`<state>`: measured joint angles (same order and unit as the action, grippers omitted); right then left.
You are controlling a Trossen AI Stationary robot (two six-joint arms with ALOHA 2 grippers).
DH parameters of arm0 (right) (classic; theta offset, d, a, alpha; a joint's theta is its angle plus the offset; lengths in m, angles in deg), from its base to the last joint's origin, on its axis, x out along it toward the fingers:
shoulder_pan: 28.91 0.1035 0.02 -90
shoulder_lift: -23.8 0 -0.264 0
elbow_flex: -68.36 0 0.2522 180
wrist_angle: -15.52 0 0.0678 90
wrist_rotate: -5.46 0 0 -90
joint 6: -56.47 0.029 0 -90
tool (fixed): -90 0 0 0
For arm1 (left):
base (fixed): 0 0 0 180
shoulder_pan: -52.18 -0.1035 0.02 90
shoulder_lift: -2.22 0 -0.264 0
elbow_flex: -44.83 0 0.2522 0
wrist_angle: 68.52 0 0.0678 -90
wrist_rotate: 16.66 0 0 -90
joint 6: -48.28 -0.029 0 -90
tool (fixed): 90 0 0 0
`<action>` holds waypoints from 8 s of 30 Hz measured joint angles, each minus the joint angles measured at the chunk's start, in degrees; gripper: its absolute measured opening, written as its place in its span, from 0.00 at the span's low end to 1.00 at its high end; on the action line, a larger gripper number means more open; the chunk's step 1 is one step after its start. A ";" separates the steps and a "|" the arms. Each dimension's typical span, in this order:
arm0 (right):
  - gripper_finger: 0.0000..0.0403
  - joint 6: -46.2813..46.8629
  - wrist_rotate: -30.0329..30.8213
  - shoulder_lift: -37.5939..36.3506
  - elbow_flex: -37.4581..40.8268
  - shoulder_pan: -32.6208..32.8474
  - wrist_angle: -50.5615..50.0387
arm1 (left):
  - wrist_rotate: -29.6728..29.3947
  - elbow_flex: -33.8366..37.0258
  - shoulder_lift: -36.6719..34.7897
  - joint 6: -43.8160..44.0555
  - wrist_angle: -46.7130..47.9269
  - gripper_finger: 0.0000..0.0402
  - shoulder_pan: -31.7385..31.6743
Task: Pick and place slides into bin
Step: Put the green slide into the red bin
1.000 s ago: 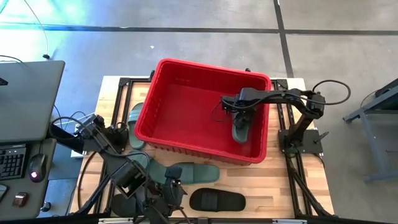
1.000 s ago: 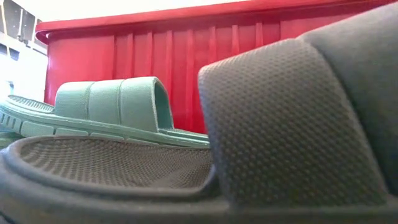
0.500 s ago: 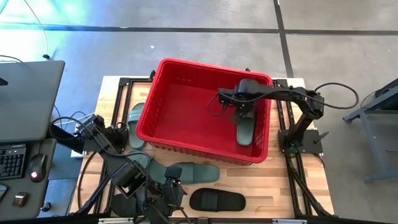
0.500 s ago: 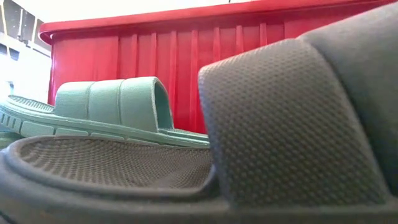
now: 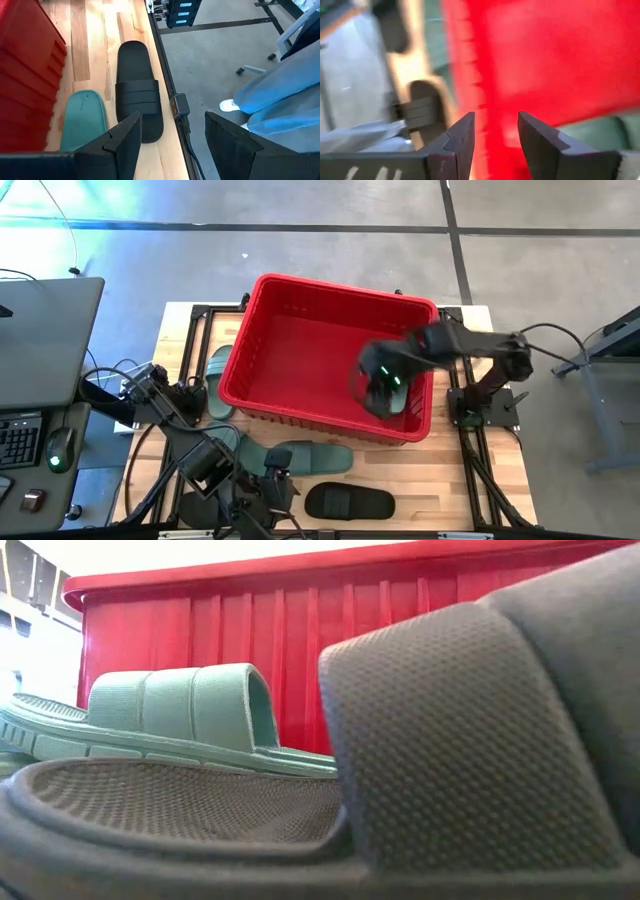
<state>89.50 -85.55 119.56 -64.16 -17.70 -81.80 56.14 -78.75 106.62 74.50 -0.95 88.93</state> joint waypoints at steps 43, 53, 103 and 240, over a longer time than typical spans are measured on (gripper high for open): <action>0.35 40.11 -10.12 0.28 47.30 27.98 39.99 | 0.25 0.00 -0.09 -0.24 -1.50 0.50 0.00; 0.35 29.91 1.20 0.28 47.28 19.58 29.10 | 5.23 0.00 -0.11 2.15 -1.45 0.50 0.00; 0.34 32.46 7.22 23.98 47.27 11.60 105.19 | -24.45 0.00 -9.09 26.55 15.73 0.50 14.27; 0.56 24.48 6.32 15.28 47.25 -32.98 95.02 | -38.72 -12.59 -9.05 13.03 14.76 0.50 14.62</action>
<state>113.97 -79.23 134.84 -16.91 -50.68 13.22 17.42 -91.34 97.57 87.53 13.81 103.56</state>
